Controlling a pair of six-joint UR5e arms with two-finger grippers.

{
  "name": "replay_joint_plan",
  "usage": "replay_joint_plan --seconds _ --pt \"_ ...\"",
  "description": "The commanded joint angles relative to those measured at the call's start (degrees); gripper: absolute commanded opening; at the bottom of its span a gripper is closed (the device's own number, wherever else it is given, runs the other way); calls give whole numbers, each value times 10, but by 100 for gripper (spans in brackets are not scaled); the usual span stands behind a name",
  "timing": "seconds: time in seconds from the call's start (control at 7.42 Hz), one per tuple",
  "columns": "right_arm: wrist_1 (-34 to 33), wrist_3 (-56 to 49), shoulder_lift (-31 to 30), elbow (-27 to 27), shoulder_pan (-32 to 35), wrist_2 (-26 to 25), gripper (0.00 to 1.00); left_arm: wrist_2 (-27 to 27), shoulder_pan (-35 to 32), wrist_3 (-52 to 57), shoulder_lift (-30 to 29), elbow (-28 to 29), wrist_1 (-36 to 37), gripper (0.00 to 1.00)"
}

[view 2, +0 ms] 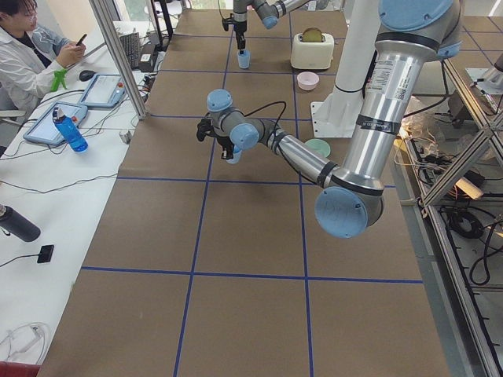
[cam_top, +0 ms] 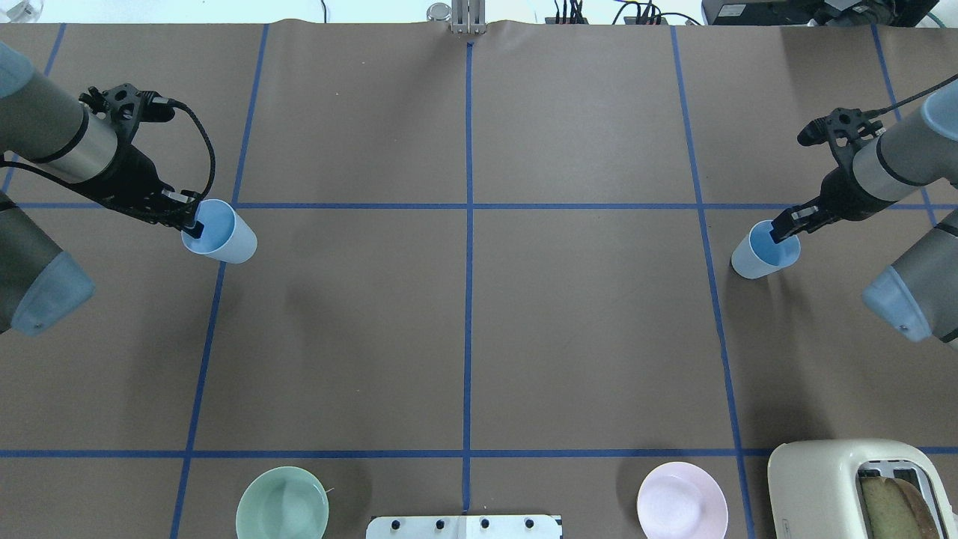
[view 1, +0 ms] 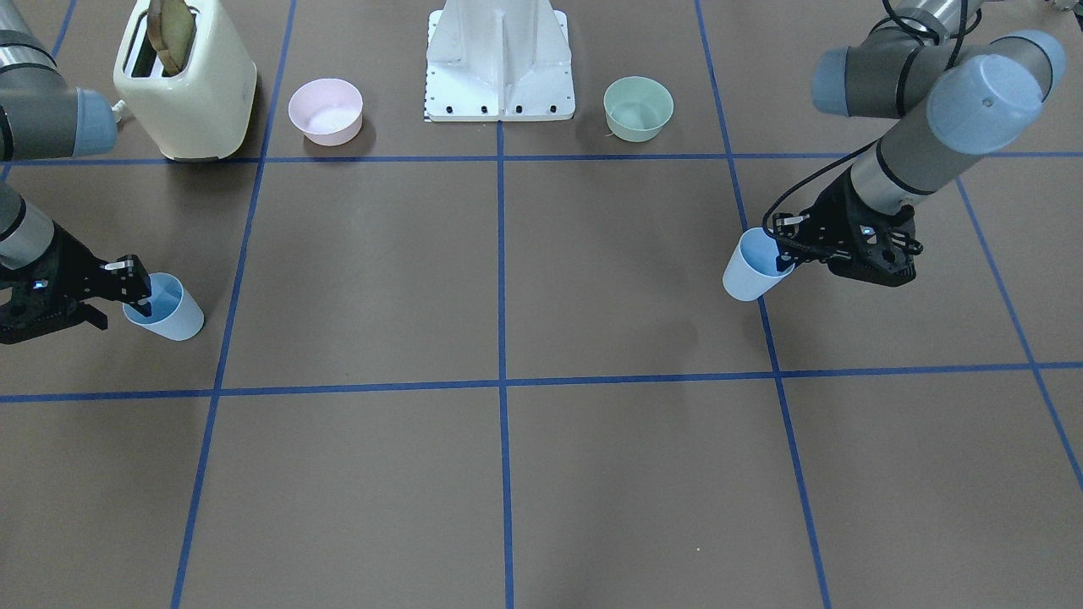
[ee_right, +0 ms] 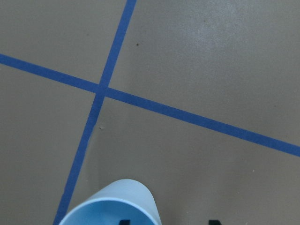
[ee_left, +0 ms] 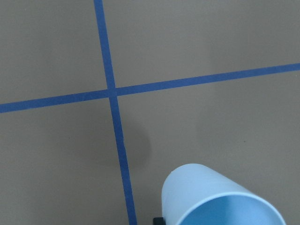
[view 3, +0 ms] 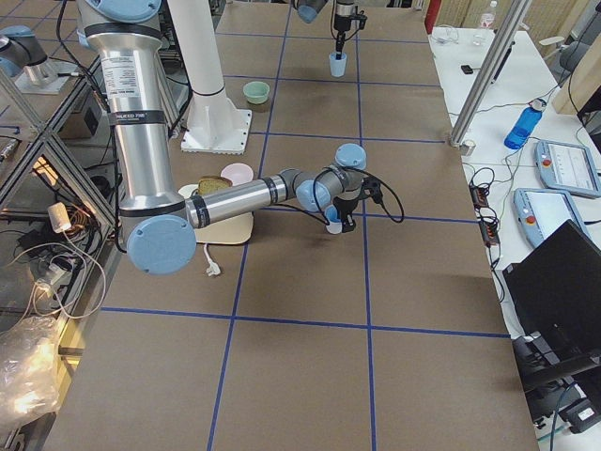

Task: Stack blue cups with both arms
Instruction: 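Carry the left cup toward the table center while the right cup moves inward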

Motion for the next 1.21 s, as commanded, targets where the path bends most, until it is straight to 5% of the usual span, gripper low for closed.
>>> replay_joint_plan --seconds 0.0,0.67,1.08 --pt "-1 -5 0 -3 -6 -1 12 -1 1 -31 -12 -5 4 0" --pt "-8 -5 12 0 -2 9 8 4 3 -50 -107 -20 141 0" --pt "-204 -5 125 46 17 20 8 41 71 -191 -182 6 142 0"
